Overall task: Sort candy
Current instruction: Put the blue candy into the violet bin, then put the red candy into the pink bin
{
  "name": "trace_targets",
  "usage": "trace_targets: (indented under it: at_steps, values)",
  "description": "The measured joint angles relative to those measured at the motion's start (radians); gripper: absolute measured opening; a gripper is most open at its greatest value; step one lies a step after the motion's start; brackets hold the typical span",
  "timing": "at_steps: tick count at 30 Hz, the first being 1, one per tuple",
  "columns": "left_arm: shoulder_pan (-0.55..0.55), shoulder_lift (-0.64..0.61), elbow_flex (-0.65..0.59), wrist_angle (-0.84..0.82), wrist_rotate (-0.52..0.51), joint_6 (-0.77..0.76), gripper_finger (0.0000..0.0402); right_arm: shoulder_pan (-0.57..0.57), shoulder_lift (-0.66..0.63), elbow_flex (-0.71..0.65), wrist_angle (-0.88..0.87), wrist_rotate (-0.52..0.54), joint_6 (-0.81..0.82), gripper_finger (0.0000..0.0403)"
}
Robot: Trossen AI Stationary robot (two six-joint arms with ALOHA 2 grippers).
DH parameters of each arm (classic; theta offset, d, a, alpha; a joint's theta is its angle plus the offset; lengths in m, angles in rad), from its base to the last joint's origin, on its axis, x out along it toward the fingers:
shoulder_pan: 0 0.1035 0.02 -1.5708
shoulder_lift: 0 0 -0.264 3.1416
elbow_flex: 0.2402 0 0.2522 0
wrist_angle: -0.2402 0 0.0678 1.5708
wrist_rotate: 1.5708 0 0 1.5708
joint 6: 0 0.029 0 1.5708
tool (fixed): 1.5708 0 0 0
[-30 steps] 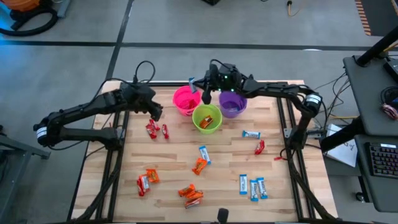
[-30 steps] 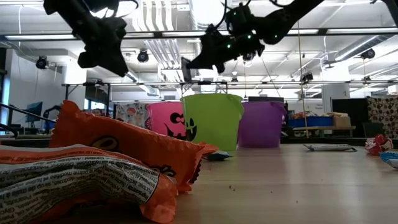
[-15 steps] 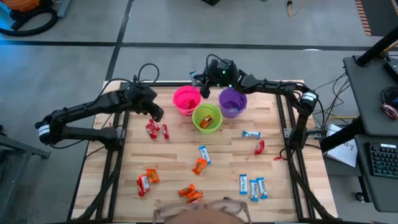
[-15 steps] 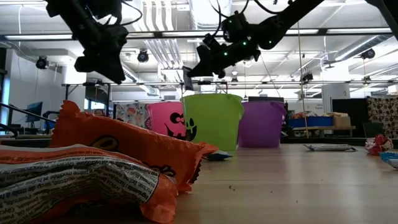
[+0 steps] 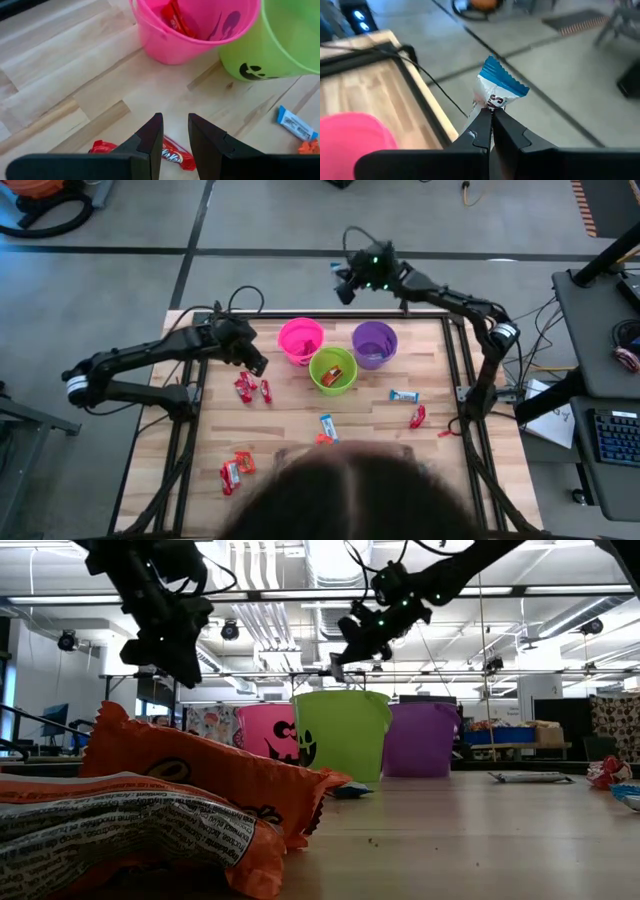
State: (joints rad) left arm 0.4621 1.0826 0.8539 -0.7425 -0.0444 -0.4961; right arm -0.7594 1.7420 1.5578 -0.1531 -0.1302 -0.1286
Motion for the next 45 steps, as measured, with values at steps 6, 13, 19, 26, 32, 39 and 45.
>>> trace_targets:
  at_steps: [6, 13, 19, 26, 32, 39, 45]
  values:
    - [0.0, 0.041, 0.0, 0.002, 0.0, -0.007, 0.0075, -0.081, 0.0, 0.158, -0.416, -0.256, -0.004, 0.0009]
    - [0.0, 0.063, 0.0, 0.003, 0.001, 0.07, 0.0075, -0.109, 0.002, 0.271, -0.829, -0.264, -0.074, 0.0009]
    - [0.0, 0.065, 0.0, 0.001, 0.002, 0.065, 0.0075, -0.094, 0.002, 0.264, -1.059, -0.288, -0.094, 0.0009]
    - [-0.002, 0.073, 0.0, -0.048, 0.039, -0.082, 0.0075, -0.07, 0.003, 0.204, -1.114, -0.289, -0.08, 0.0009]
    - [-0.018, 0.104, 0.0, -0.102, 0.095, -0.282, 0.0078, -0.07, 0.003, 0.199, -1.113, -0.286, -0.069, 0.0012]
    - [-0.061, 0.125, 0.0, -0.104, 0.122, -0.364, 0.0131, -0.069, 0.003, 0.199, -1.114, -0.231, -0.072, 0.0063]
    - [-0.125, 0.145, 0.0, -0.104, 0.106, -0.434, 0.019, -0.07, 0.002, 0.198, -1.113, -0.181, -0.05, 0.0122]
